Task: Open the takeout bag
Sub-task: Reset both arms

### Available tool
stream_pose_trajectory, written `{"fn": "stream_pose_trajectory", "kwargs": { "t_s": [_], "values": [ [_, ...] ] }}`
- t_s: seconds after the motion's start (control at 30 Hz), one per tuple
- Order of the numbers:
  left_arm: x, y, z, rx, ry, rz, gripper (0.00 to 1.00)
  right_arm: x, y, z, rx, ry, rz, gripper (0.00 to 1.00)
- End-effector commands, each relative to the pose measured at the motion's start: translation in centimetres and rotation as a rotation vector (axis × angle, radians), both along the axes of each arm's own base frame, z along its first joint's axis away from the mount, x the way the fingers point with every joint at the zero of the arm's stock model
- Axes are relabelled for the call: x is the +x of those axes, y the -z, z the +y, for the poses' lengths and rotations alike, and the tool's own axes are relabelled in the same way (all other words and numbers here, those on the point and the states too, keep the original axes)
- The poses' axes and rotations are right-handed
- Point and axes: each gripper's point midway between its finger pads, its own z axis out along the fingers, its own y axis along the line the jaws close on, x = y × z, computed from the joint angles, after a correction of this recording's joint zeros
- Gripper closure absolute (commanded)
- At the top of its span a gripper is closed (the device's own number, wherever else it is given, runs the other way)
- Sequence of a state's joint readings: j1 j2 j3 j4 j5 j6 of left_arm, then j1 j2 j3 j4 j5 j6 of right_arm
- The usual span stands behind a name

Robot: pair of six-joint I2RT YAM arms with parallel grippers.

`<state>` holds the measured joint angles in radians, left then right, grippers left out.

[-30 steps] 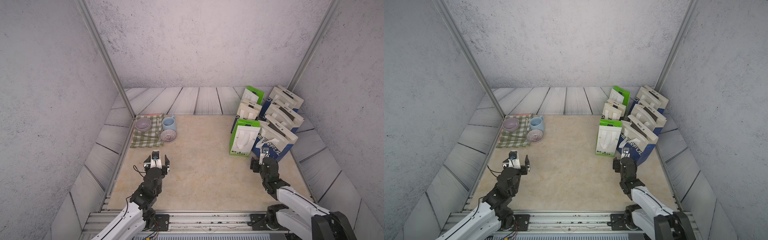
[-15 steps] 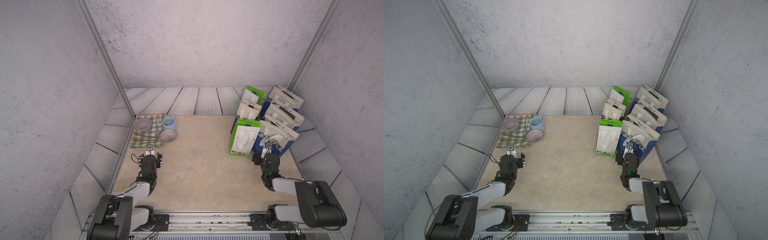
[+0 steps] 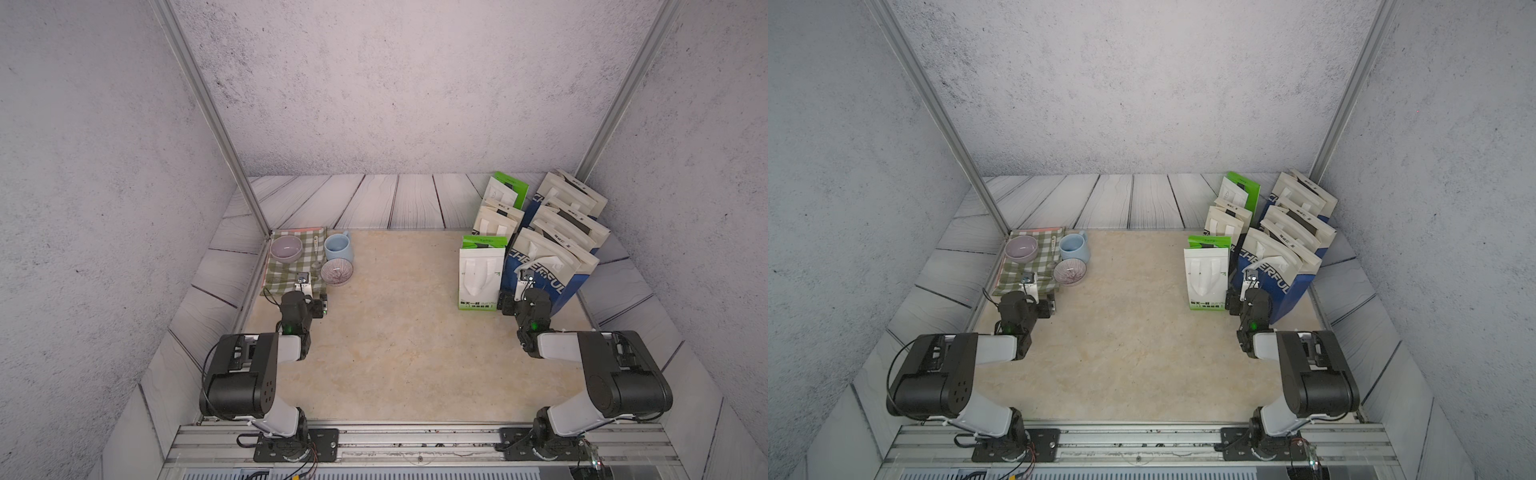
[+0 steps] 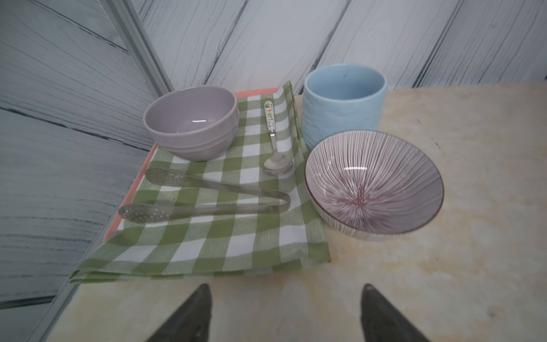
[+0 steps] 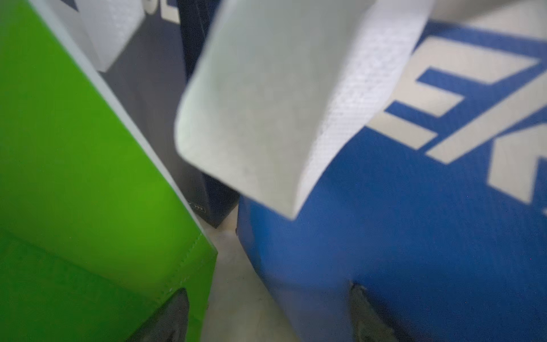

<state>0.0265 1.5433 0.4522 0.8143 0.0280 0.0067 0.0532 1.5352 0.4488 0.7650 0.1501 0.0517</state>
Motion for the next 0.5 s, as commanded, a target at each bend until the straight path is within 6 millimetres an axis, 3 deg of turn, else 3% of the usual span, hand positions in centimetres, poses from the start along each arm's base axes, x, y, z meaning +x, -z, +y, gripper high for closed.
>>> {"fn": "stream_pose_trajectory", "kwargs": {
  "t_s": [0.0,0.03,0.47],
  "values": [
    [-0.16,0.55,-0.14,-0.051,0.033,0.042,0.0,-0.04,0.49,-0.92,-0.002,0.025,0.031,0.14],
    [-0.19,0.57,-0.14,-0.049,0.033,0.042,0.0,-0.06,0.49,-0.9,-0.003,0.024,0.032,0.0],
    [-0.16,0.48,-0.23,-0.05,0.033,0.041,0.0,-0.12,0.45,-0.89,-0.003,0.023,0.03,0.01]
  ]
}}
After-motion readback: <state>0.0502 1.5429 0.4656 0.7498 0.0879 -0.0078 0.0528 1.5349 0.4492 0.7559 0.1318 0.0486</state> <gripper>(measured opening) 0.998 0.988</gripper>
